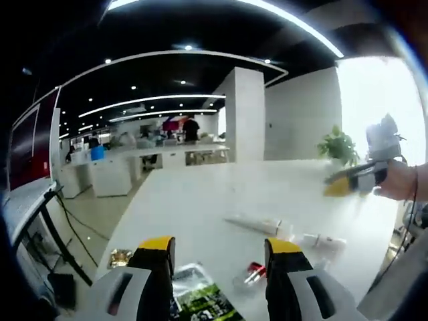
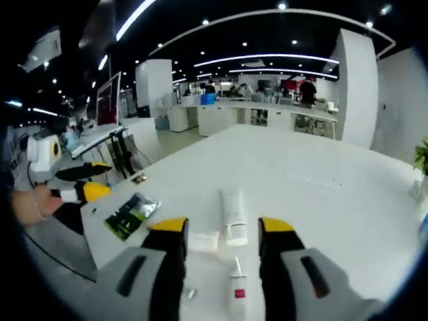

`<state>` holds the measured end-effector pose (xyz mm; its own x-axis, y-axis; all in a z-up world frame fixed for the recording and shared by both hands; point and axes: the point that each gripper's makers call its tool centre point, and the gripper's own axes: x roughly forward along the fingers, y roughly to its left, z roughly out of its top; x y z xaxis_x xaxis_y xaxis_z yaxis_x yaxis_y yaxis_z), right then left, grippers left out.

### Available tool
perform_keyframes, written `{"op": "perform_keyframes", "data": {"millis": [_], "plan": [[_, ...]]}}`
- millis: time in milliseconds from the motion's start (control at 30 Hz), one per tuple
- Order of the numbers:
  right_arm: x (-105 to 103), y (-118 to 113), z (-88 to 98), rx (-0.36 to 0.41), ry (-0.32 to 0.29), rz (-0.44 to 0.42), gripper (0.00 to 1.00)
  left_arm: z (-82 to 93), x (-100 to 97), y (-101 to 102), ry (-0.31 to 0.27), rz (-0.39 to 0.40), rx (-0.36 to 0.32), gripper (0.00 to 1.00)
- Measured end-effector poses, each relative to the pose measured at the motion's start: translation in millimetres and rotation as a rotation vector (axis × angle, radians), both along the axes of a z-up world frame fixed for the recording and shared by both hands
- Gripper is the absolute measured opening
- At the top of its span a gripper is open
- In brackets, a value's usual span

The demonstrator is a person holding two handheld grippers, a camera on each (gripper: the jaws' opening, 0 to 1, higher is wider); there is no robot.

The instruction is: Arrange the skincare products in the storage area until every visible bottle or jar stands upright without overlapping.

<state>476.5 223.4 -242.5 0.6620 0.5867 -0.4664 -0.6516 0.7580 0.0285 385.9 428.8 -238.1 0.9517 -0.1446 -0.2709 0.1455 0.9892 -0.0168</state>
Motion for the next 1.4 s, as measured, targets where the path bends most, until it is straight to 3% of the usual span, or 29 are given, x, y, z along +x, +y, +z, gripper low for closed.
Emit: {"op": "perform_keyframes", "data": {"millis": [100, 233, 400, 567, 800, 900, 933, 967, 1033, 1200, 1400], "plan": [[15.1, 6.2, -15.6, -0.088, 0.006, 0.015, 0.43, -3.2, 0.3, -0.3, 0.013, -0.003, 0.006, 0.55], [38.8, 21.7, -35.7, -0.143, 0.025, 0.026, 0.43, -5.2, 1.0, -1.8, 0.02, -0.007, 0.02, 0.55], [59.2, 36.0, -62.3, -0.182, 0.095, 0.017, 0.44, -7.4, 1.9, -3.0, 0.031, -0.014, 0.006, 0.55], [71.7, 41.1, -100.7, -0.273, 0.195, 0.003, 0.49, -13.5, 0.6, -1.9, 0.06, -0.012, 0.001, 0.55], [82.2, 41.1, -138.8, -0.478, 0.309, 0.065, 0.49, -8.1, 1.0, 8.1, 0.041, 0.017, 0.012, 0.55], [77.7, 43.6, -148.3, -0.484, 0.411, 0.069, 0.49, -6.6, 0.8, 9.8, 0.038, 0.023, -0.003, 0.55], [81.5, 52.6, -144.3, -0.429, 0.402, 0.072, 0.46, -5.9, 0.8, 10.1, 0.035, 0.025, -0.004, 0.55], [83.8, 53.6, -143.5, -0.429, 0.399, 0.076, 0.45, -5.6, 0.9, 10.4, 0.034, 0.026, -0.003, 0.55], [79.8, 53.5, -144.2, -0.483, 0.463, 0.111, 0.43, -2.7, 1.3, 11.1, 0.024, 0.028, -0.003, 0.55], [74.1, 49.8, -145.2, -0.618, 0.535, 0.212, 0.43, 0.6, 1.4, 11.5, 0.011, 0.028, 0.004, 0.55], [72.7, 50.0, -147.5, -0.711, 0.623, 0.215, 0.44, 0.7, 1.6, 13.7, 0.012, 0.036, 0.004, 0.55]]}}
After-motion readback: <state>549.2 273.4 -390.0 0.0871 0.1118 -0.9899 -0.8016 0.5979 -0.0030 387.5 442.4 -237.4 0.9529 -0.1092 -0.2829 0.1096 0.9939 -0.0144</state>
